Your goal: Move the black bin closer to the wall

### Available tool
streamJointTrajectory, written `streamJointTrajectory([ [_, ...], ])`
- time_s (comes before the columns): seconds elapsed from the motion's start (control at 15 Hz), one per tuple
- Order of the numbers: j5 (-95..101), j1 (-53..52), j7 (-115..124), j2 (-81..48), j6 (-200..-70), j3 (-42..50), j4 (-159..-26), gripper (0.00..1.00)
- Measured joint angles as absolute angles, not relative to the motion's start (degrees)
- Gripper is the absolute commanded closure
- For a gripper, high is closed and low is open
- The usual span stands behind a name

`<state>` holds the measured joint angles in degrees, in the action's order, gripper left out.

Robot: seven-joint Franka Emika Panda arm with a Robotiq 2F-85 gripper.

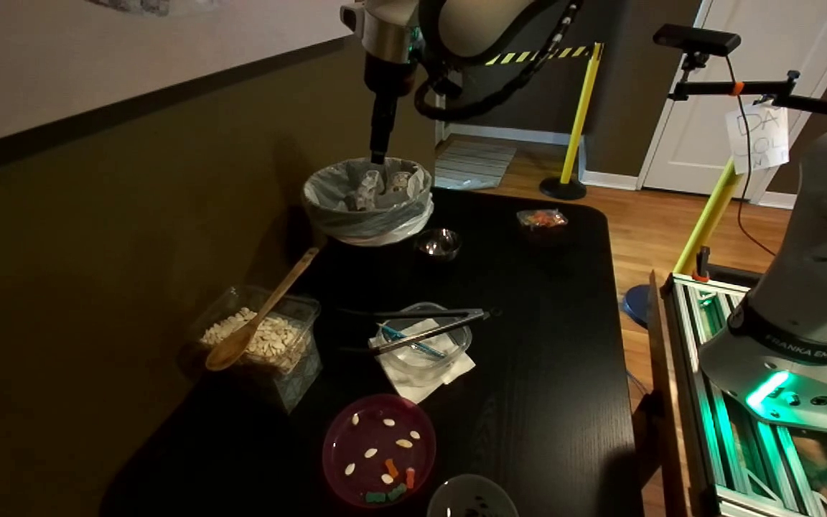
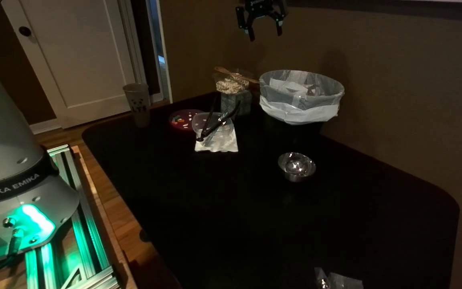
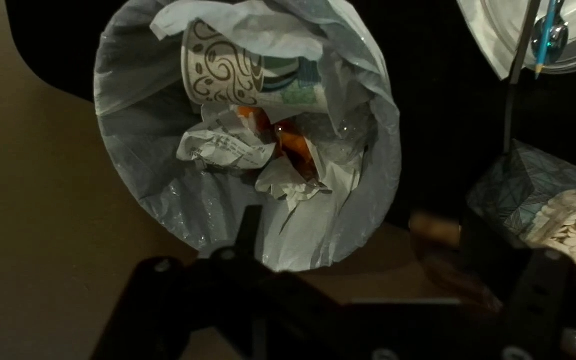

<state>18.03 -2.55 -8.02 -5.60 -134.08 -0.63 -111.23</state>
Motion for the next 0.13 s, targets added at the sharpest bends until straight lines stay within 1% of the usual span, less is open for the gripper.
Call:
streamJointTrajectory([
  [0.13, 18.03, -2.55, -8.00, -5.60, -134.10, -0.63, -111.24, 0.00],
])
